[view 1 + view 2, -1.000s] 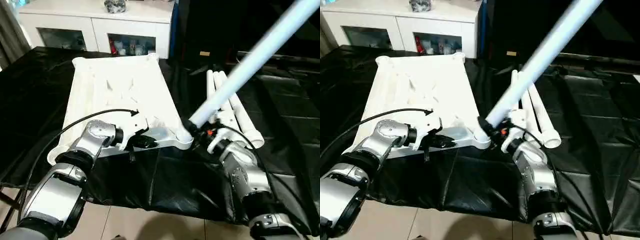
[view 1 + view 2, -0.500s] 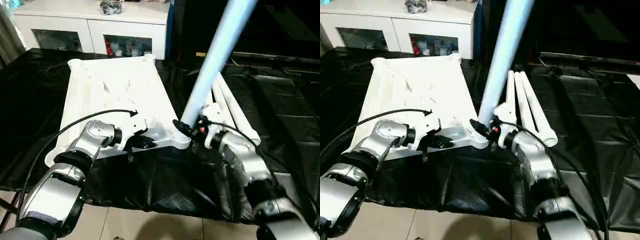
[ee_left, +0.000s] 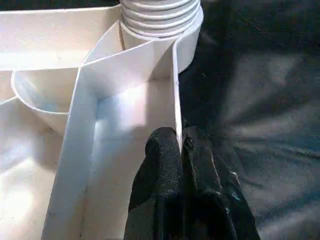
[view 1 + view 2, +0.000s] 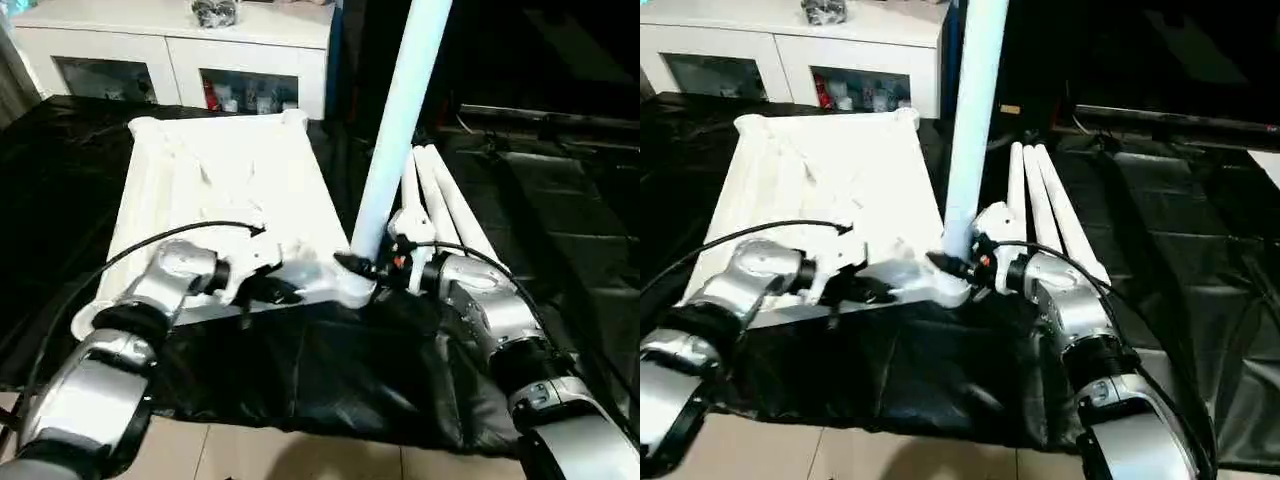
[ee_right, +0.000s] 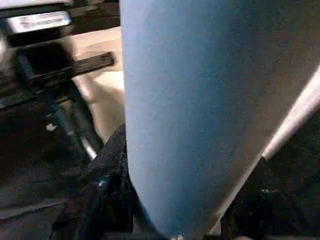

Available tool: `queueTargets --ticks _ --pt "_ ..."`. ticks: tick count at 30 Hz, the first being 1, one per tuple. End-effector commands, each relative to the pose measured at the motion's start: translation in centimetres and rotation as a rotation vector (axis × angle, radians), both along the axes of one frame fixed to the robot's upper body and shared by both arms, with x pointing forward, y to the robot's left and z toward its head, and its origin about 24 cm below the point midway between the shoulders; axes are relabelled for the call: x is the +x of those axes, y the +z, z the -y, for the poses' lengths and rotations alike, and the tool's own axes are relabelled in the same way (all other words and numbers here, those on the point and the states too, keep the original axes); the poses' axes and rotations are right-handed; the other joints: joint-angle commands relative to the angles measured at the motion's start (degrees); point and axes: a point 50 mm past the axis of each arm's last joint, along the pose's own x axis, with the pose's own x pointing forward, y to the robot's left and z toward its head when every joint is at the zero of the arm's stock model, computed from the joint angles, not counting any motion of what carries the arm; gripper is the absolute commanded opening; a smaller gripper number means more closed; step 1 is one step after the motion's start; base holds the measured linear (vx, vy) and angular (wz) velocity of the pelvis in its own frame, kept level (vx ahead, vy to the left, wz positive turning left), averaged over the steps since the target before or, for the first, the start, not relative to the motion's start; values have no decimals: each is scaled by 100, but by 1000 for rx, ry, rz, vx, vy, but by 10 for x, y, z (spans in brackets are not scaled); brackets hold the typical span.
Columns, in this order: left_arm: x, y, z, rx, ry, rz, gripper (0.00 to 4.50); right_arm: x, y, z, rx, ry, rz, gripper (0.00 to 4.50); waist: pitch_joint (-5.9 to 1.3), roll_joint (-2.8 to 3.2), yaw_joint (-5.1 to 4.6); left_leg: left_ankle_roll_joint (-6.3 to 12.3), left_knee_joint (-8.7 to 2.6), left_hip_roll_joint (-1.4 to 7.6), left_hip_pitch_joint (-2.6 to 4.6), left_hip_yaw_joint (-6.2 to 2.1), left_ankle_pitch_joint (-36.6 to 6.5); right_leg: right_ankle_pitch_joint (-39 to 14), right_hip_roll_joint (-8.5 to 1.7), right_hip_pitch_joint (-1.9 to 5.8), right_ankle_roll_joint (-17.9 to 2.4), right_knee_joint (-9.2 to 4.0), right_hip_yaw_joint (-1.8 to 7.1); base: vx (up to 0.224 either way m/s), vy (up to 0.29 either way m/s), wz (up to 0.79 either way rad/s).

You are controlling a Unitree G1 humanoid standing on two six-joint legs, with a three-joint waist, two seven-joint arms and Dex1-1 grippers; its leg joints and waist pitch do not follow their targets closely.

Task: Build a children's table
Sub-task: Insert table leg to table base

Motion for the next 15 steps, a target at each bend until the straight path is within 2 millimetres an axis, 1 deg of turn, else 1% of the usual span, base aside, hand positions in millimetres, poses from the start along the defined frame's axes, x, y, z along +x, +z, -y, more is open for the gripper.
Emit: queueTargets --ticks 1,2,3,8,10,13,15 --pt "-5 3 6 9 -117 -16 0 -31 -50 -2 -127 127 -237 189 -251 55 58 81 -430 290 47 -110 -1631 -1295 -413 172 -1443 -446 257 0 0 0" --pt "-5 3 6 9 -117 -16 0 -31 -50 -2 -127 127 -237 189 -255 54 61 79 -429 291 46 -110 -1625 -1279 -413 175 -1438 -443 258 0 0 0" --pt "-7 4 4 16 -144 -26 0 -33 -50 -2 -125 163 -246 189 -253 60 70 49 -440 295 53 -109 -1662 -1284 -410 165 -1440 -442 258 0 0 0" --pt "-10 4 -2 48 -183 -49 0 -40 -51 -3 -144 248 -250 189 -247 47 105 -10 -459 305 64 -113 -1747 -1360 -418 157 -1416 -444 265 0 0 0" --pt "-10 5 -3 54 -177 -42 0 -41 -52 -3 -143 253 -247 189 -245 50 118 -42 -463 303 74 -115 -1799 -1531 -429 144 -1363 -462 270 0 0 0" --pt "-8 6 -4 52 -153 -33 0 -41 -52 -5 -141 246 -234 189 -244 46 121 -83 -471 301 75 -122 -1830 -1633 -435 138 -1319 -477 274 0 0 0" --pt "-3 9 -2 31 -92 3 0 -38 -53 -6 -143 189 -210 189 -242 54 115 -115 -478 300 81 -127 -1871 -1628 -430 132 -1310 -478 277 0 0 0"
